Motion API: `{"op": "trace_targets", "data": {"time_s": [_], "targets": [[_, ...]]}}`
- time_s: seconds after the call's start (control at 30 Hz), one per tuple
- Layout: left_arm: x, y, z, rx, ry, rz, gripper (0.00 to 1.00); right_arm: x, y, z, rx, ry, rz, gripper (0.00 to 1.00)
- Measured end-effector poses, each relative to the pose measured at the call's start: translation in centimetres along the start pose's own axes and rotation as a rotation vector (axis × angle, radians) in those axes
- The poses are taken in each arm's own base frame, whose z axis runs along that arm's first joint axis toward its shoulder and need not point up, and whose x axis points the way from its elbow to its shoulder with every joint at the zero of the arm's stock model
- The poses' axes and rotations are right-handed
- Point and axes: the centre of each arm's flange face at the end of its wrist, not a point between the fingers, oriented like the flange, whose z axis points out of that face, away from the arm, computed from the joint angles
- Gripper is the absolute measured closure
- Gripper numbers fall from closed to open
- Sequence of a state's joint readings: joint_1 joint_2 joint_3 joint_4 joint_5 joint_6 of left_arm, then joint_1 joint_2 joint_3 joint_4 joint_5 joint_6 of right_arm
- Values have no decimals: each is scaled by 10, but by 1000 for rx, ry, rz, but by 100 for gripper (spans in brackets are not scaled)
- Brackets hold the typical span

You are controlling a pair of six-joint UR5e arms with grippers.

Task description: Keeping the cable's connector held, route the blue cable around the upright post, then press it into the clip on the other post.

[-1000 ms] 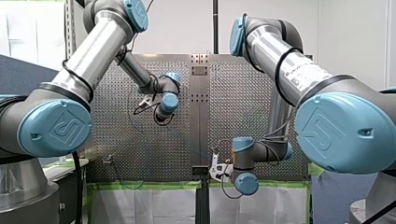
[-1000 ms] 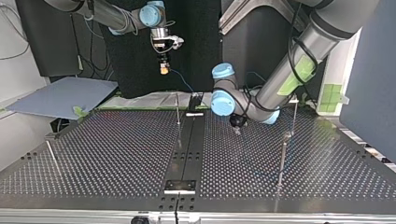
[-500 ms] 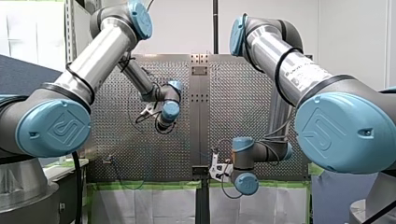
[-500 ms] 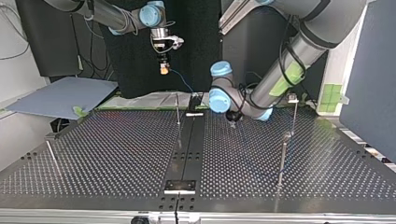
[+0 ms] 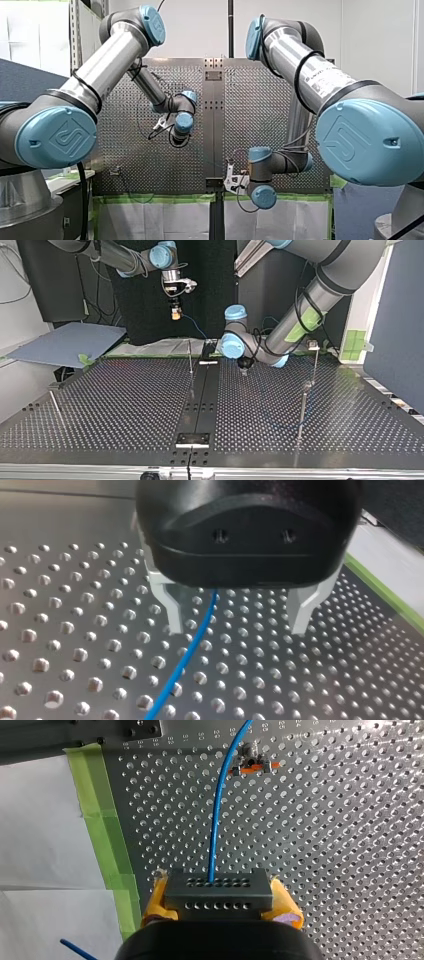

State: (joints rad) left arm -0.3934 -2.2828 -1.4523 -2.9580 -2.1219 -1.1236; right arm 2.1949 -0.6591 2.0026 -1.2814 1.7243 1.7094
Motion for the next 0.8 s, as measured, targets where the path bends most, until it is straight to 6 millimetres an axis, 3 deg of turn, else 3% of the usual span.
{"op": "trace_targets", "data": {"time_s": [0.27,0.6,0.8], "targets": [[0,-18,5,46,-9,-31,0,0,-2,0,10,3,0,100],[6,-87,-4,167,-22,-68,0,0,-3,-1,13,2,-4,100],[10,-96,-7,176,-16,-83,0,0,-4,0,14,5,-7,100]]}}
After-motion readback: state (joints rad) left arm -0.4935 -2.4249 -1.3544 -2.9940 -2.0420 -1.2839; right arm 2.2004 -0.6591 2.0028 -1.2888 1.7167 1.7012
